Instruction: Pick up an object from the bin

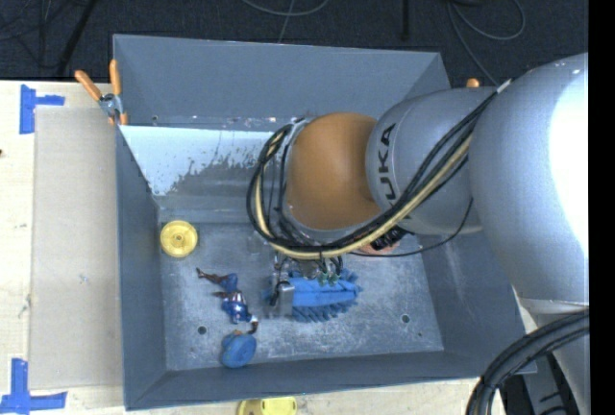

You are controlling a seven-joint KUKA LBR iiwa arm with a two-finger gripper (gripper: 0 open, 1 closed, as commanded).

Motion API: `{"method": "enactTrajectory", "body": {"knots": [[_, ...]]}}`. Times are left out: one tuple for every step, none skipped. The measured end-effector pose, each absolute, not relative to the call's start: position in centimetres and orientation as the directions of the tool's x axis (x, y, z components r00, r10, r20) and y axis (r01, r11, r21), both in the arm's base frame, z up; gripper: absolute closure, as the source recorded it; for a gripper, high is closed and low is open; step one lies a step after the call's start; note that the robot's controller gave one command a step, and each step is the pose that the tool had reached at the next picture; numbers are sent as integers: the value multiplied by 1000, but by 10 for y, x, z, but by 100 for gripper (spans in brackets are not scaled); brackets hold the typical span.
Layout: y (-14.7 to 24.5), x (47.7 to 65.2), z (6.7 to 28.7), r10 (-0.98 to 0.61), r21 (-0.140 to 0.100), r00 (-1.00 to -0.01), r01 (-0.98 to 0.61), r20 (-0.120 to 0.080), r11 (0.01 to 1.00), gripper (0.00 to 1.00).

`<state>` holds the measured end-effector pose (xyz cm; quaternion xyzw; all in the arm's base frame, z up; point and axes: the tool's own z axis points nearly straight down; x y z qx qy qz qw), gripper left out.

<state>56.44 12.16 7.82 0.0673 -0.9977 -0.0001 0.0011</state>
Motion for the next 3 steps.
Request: {"method": "enactTrajectory", "body": {"knots": [[101, 559, 63, -137, 0, -991, -137, 4, 991, 0], [69, 523, 77, -120, 1, -993, -120, 2, 993, 0], [33, 551, 75, -77, 1, -997, -77, -7, 997, 100]]}}
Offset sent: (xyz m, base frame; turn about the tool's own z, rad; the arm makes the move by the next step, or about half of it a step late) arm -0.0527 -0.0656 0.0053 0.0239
